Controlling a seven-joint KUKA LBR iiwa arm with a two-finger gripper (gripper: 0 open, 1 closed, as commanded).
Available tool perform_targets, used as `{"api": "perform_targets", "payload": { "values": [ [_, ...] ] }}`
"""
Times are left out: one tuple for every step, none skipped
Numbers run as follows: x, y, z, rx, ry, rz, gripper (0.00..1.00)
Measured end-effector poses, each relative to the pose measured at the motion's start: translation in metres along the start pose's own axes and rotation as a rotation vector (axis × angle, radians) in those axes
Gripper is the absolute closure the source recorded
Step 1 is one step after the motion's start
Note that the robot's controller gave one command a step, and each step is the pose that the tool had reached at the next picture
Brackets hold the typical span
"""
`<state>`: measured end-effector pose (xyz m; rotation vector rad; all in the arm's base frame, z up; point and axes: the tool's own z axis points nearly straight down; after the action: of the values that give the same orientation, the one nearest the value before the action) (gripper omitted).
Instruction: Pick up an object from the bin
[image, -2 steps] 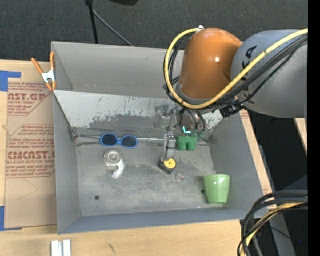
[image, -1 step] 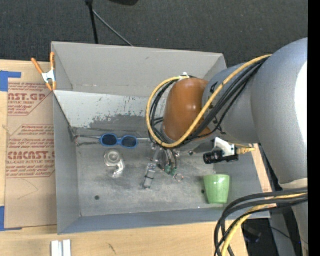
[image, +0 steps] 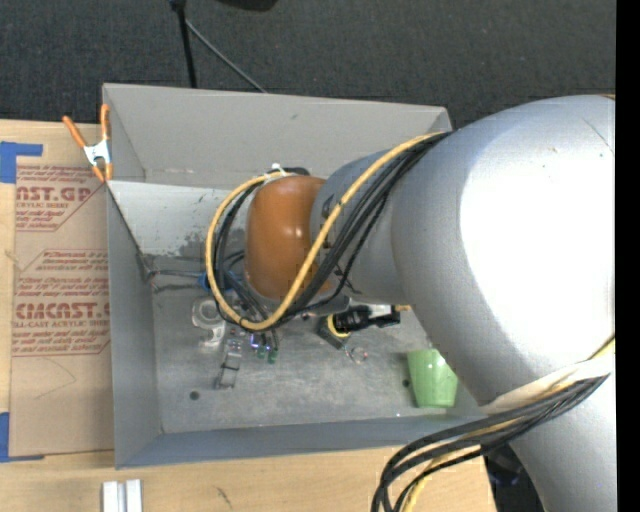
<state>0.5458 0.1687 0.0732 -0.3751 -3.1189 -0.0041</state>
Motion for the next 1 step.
{"api": "perform_targets", "payload": {
  "values": [
    [-0.002,-0.0038,-0.0018,0.002,-0.001,0.007,1.0]
  ]
}}
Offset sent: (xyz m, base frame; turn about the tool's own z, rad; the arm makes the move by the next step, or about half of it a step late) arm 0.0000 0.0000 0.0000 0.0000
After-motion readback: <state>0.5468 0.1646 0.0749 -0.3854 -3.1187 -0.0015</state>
